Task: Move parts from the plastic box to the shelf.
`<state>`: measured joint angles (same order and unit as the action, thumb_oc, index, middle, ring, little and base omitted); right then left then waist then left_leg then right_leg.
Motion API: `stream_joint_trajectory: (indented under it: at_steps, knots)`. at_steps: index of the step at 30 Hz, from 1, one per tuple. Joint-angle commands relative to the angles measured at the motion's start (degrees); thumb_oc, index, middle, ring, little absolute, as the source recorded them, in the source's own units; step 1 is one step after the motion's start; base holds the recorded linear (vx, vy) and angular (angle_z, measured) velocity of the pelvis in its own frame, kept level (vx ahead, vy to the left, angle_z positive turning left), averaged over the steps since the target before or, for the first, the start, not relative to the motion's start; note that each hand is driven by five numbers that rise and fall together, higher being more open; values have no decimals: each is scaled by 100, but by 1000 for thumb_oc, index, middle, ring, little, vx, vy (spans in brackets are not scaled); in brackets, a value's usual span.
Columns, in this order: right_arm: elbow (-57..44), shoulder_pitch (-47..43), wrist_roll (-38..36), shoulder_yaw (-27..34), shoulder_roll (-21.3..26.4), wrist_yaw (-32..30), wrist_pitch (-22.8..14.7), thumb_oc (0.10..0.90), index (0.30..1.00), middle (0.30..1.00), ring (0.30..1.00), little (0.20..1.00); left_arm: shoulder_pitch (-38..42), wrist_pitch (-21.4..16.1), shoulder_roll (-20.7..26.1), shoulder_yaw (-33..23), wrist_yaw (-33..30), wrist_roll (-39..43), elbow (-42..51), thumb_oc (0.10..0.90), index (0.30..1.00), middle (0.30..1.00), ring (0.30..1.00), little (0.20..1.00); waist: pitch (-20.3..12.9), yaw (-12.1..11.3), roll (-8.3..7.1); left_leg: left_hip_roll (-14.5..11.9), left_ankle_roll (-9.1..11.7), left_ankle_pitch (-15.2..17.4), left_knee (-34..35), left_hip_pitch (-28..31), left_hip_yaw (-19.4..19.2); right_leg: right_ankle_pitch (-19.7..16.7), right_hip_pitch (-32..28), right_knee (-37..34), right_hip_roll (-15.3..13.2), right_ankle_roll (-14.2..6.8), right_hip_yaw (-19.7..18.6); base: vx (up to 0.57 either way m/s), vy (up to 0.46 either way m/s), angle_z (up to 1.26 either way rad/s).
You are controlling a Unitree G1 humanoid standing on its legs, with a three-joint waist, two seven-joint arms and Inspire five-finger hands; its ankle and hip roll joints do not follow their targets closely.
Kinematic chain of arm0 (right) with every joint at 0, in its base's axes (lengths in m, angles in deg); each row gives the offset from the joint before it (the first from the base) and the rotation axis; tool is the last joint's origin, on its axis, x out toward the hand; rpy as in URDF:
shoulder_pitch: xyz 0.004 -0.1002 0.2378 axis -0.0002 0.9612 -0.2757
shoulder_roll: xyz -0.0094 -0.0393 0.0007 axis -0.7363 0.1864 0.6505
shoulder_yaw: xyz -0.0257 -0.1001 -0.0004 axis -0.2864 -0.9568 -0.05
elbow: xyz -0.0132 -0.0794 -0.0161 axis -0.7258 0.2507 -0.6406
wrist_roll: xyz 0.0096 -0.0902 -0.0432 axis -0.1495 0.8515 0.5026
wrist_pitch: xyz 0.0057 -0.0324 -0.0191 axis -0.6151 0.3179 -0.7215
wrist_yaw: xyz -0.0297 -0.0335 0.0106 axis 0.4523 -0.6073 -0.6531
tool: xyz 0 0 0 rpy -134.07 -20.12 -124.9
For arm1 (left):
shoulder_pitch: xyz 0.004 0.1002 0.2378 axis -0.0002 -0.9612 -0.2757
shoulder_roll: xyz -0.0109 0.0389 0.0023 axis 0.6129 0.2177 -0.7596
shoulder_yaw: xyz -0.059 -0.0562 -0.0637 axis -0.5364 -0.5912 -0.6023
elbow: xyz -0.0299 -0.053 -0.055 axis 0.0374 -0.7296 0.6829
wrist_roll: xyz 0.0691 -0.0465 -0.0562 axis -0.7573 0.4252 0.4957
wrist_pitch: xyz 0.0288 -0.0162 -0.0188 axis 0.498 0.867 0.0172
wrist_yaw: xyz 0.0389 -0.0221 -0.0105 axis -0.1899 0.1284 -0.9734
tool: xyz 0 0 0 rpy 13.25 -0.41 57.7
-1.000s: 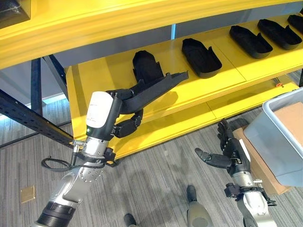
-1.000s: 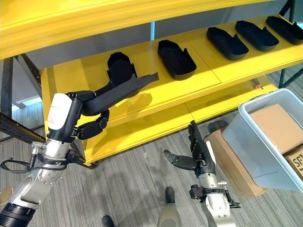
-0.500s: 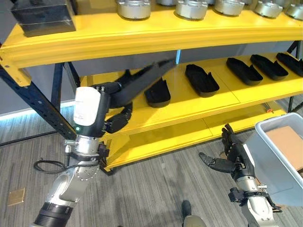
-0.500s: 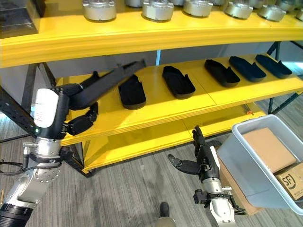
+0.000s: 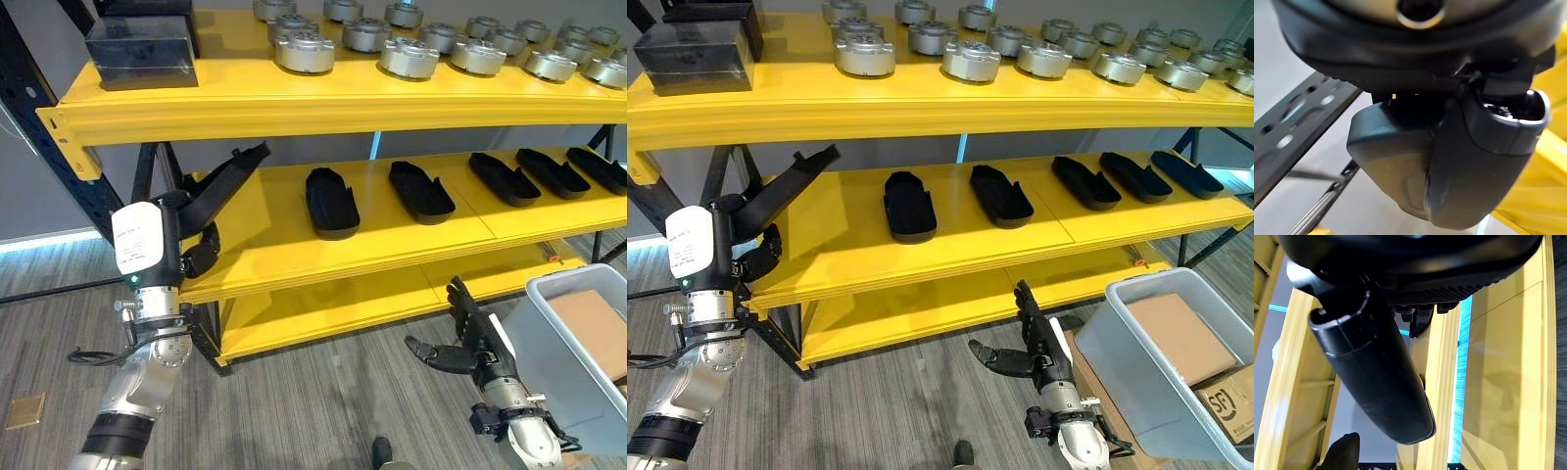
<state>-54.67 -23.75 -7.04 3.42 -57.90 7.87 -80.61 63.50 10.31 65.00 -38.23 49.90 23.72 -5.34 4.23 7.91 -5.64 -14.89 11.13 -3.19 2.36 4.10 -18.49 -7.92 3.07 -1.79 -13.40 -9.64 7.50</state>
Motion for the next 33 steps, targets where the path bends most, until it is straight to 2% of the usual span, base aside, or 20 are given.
stream_joint_trajectory:
  at_steps: [1,6,11,14,19,26,33]
  knots:
    - [-718,-313,-55,203,382,40,-473,900,1000,1000,1000,1000,1742,-238,0,66,-778,386,-209,400,300,300,300,300,-185,177,116,-238,-147,-331,-235,-288,-113,75,-538,571,-511,-421,41,0,0,0]
    - [-835,-324,-93,69,493,72,-440,900,1000,1000,1000,1000,2391,-124,-198,355,-1037,775,-838,400,300,300,300,300,-103,306,176,-343,-85,-394,-277,-380,-156,236,-369,631,-424,-382,0,-17,-28,-2]
    - [-875,-379,-27,-118,627,53,-428,900,1000,1000,1000,1000,2906,-128,-411,398,-1291,1418,-1386,400,300,300,300,300,14,408,233,-455,-26,-490,-296,-506,-152,440,-161,735,-321,-337,-36,-38,-40,-8]
    - [-907,-403,-9,-159,677,28,-437,900,1000,1000,1000,1000,3097,-104,-390,457,-1362,1463,-1603,400,300,300,300,300,54,444,255,-514,6,-545,-293,-539,-152,522,-62,828,-266,-314,-60,-25,-41,-7]
    - [-976,-439,-96,-220,829,41,-520,900,1000,1000,1000,1000,3443,-55,-156,546,-1527,1626,-2344,400,300,300,300,300,157,529,291,-595,27,-599,-266,-525,-228,589,154,991,-162,-280,-182,-22,-35,-14]
    - [-996,-400,-136,-285,892,89,-563,900,1000,1000,1000,1000,3553,-102,100,396,-1619,1921,-2759,400,300,300,300,300,265,535,283,-642,38,-585,-345,-591,-289,609,421,1145,-93,-281,-313,-21,-20,-10]
    - [-1013,-363,-235,-301,945,142,-632,900,1000,1000,1000,1000,3674,-106,374,493,-1608,2010,-3264,400,300,300,300,300,340,521,274,-646,38,-554,-395,-695,-262,596,496,1160,-105,-291,-307,0,0,0]
